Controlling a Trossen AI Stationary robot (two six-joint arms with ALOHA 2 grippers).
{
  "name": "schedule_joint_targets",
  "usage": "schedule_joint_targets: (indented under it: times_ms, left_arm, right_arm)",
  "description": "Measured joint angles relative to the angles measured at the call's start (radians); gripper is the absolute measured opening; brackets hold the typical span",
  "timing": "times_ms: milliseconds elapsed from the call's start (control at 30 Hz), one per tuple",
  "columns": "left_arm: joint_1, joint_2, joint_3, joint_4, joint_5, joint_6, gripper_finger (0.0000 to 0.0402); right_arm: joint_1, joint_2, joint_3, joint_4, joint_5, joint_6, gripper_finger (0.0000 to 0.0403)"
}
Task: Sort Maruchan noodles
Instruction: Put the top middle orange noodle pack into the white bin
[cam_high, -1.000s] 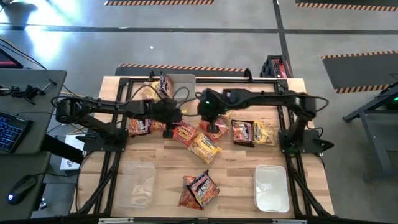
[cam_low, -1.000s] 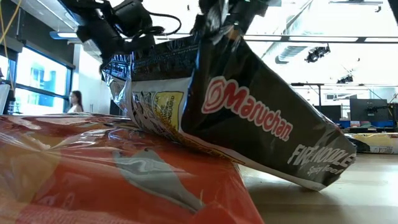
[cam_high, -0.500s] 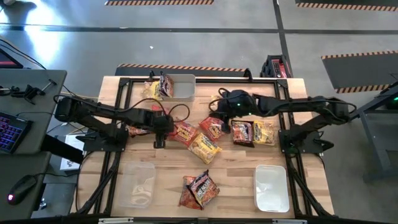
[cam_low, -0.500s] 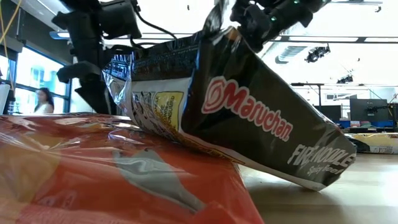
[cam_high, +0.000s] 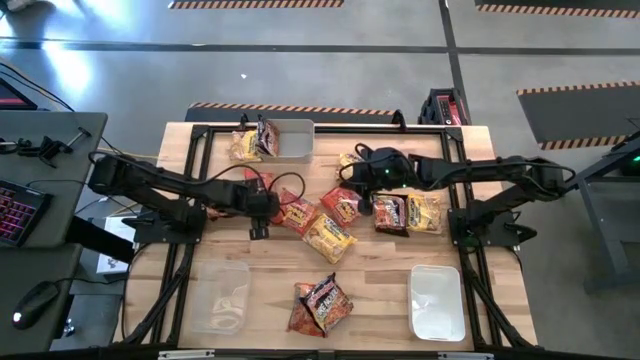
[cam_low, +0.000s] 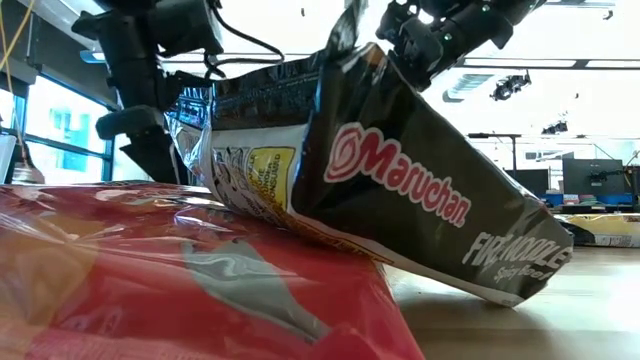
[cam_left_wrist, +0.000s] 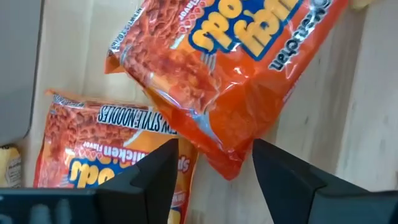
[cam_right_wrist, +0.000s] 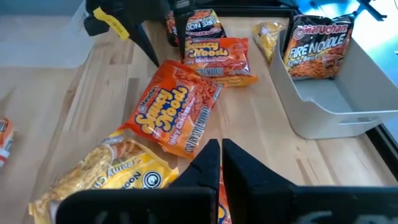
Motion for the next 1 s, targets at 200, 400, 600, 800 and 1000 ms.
schedule_joint_targets:
  times_ms: [200, 400, 600, 800, 1000]
  left_arm:
    - [-0.002, 0.041, 0.0, -0.027, -0.012, 0.001, 0.0205]
    - [-0.022, 0.09, 0.0, -0.015, -0.06, 0.03, 0.0205]
    - [-0.034, 0.134, 0.0, 0.0, -0.078, 0.047, 0.0199]
    - [-0.034, 0.146, 0.0, 0.034, -0.08, 0.047, 0.0154]
    - [-0.034, 0.147, 0.0, 0.057, -0.053, 0.07, 0.0058]
  right_arm:
    - [0.0, 0.0, 0.0, 0.0, -0.001, -0.007, 0.0]
    - [0.0, 0.0, 0.0, 0.003, -0.001, -0.011, 0.0]
    - [0.0, 0.0, 0.0, 0.018, -0.004, -0.025, 0.0]
    - [0.0, 0.0, 0.0, 0.018, -0.004, -0.025, 0.0]
    - [0.0, 0.0, 0.0, 0.018, -0.004, -0.018, 0.0]
